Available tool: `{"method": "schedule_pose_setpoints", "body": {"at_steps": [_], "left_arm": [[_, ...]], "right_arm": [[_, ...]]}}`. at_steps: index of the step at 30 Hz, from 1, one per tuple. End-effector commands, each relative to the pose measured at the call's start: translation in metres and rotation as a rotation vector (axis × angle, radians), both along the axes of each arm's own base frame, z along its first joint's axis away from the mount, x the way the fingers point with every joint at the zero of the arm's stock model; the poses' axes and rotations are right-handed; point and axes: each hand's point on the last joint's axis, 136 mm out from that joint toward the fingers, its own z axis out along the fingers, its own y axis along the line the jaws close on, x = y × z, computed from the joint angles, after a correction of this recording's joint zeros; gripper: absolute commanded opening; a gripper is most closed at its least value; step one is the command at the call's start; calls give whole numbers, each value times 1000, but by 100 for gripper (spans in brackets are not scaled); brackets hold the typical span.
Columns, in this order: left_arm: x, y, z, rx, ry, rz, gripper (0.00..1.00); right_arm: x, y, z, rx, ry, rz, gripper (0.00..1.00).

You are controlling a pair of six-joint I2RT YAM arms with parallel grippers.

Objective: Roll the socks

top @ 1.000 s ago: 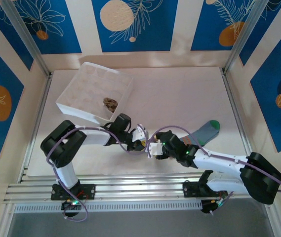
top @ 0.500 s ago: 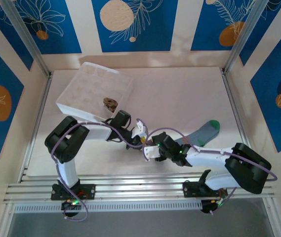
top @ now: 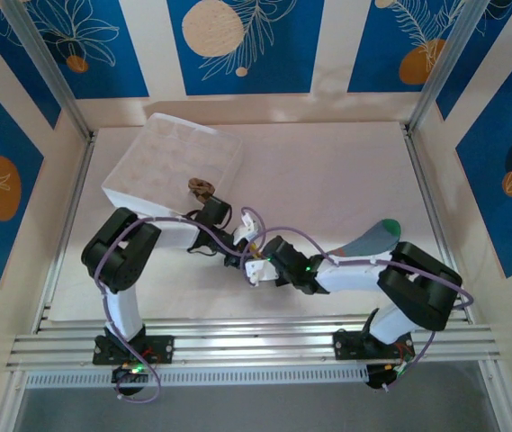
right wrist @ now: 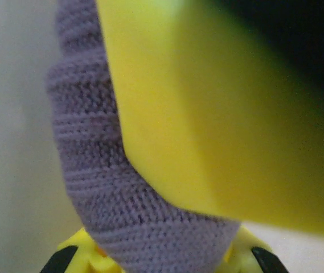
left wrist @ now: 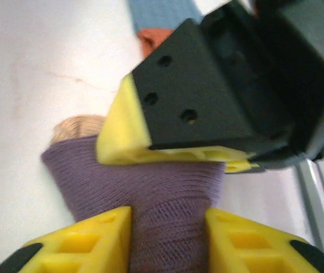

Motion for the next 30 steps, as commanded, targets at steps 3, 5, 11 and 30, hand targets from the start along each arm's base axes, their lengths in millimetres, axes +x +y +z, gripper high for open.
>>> {"method": "schedule_pose_setpoints", "body": {"at_steps": [3, 5, 11, 30], "left_arm": [[1, 3, 29, -34, -59, 47, 47], [14, 7, 52, -62, -142, 85, 51], [37, 26, 124, -214, -442, 244, 68], [-15, 19, 182, -504, -470, 173, 76]], "right_arm": [[-5, 3, 1, 99, 77, -132, 0], [-7, 9, 21, 211, 105, -177, 0], [-21, 7, 58, 358, 285, -295, 0], [-33, 29, 193, 951, 847, -319, 0]]}}
